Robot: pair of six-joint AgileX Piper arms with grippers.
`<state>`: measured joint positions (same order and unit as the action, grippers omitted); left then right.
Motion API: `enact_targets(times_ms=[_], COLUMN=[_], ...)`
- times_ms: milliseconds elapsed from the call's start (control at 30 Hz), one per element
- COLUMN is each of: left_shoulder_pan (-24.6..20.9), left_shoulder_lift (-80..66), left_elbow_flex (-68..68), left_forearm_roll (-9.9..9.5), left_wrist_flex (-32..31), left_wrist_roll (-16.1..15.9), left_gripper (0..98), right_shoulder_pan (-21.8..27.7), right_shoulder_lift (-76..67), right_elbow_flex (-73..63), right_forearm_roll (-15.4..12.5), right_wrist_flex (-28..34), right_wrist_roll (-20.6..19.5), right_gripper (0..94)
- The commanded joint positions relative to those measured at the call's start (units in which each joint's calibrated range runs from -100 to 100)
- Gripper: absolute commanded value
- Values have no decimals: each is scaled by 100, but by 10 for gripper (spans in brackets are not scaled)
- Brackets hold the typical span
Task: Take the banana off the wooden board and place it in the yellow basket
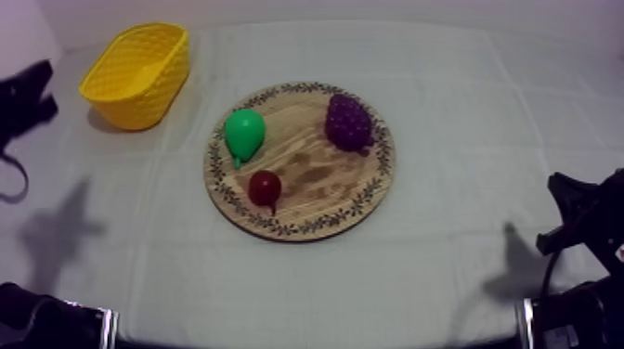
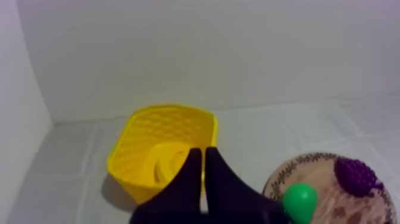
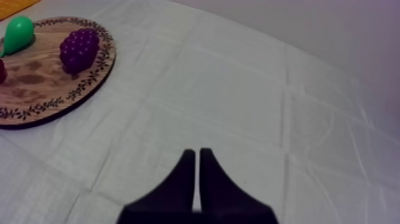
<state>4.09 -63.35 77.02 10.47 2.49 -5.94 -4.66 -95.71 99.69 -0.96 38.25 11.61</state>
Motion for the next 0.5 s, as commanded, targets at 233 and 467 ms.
enact_targets(times_ms=[233,467], left_shoulder_pan=[-226,-569], left_shoulder_lift=[-1505,-2160], left_elbow_flex=[2213,2271], left_forearm_roll=[-537,-616], left_wrist_flex=[-93,712], left_wrist_roll=[399,370], left_gripper=[1,1], right_shoulder_pan=[-1,-1], right_shoulder_lift=[-5,-5], right_elbow_flex=[-3,-3], right_forearm_roll=[1,1], right_wrist_flex=[-2,-2], right_wrist_roll=[4,1], right_gripper=[3,3])
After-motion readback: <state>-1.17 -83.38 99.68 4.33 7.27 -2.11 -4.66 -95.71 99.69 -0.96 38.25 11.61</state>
